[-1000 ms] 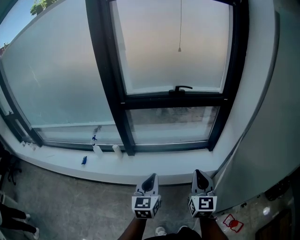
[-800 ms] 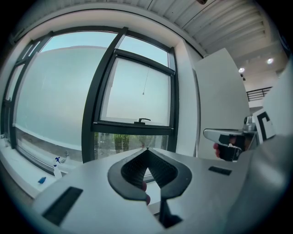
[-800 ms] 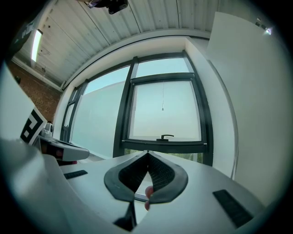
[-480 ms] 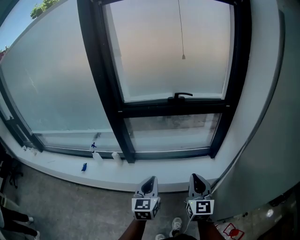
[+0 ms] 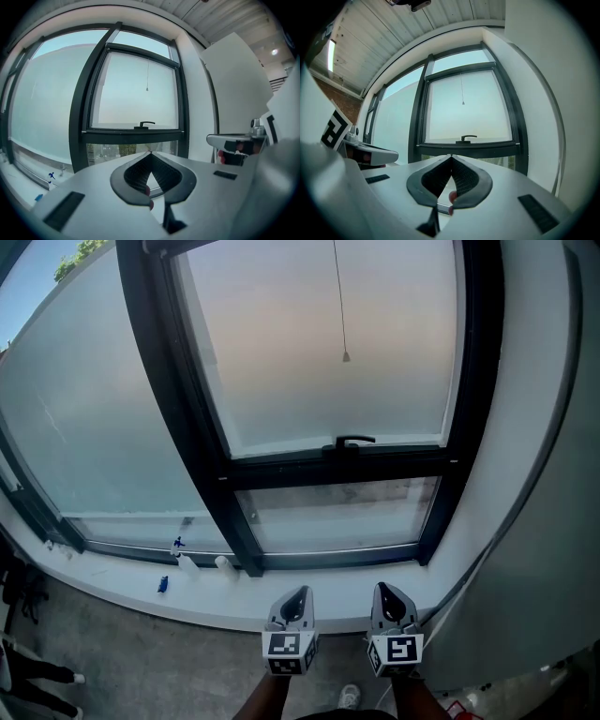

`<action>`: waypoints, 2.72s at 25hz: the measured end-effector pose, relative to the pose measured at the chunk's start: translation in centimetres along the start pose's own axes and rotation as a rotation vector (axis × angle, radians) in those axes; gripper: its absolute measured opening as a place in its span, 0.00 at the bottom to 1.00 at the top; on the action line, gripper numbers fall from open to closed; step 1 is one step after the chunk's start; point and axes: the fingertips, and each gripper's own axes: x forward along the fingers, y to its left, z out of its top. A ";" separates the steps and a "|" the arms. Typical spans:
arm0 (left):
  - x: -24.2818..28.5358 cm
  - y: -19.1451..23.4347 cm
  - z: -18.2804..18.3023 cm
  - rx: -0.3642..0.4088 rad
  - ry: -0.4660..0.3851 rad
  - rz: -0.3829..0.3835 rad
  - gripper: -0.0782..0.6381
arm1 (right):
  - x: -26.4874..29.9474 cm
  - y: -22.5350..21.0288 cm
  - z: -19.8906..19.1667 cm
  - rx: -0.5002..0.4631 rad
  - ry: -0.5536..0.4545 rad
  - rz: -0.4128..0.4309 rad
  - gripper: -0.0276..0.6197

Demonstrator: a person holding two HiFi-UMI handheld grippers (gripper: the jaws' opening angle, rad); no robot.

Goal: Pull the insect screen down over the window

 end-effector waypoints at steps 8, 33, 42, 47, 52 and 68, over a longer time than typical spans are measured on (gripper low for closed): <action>2.5 0.6 0.0 0.002 0.023 0.042 0.11 | 3.8 -3.4 0.0 0.112 0.007 0.017 0.05; 14.2 7.8 2.6 0.001 -0.017 0.062 0.11 | 18.1 -2.5 -1.1 0.029 0.058 0.100 0.05; 18.8 11.2 4.1 0.001 -0.046 0.000 0.11 | 23.7 -3.3 0.2 0.018 0.009 0.023 0.05; 21.0 13.2 4.6 0.033 -0.058 -0.010 0.11 | 26.1 -2.8 0.3 0.006 0.014 0.010 0.05; 22.9 13.3 5.3 0.026 -0.079 -0.046 0.11 | 27.4 -3.2 0.2 -0.003 0.019 -0.010 0.05; 28.4 11.6 10.2 0.028 -0.151 0.009 0.11 | 30.6 -7.8 4.3 -0.034 -0.085 0.039 0.05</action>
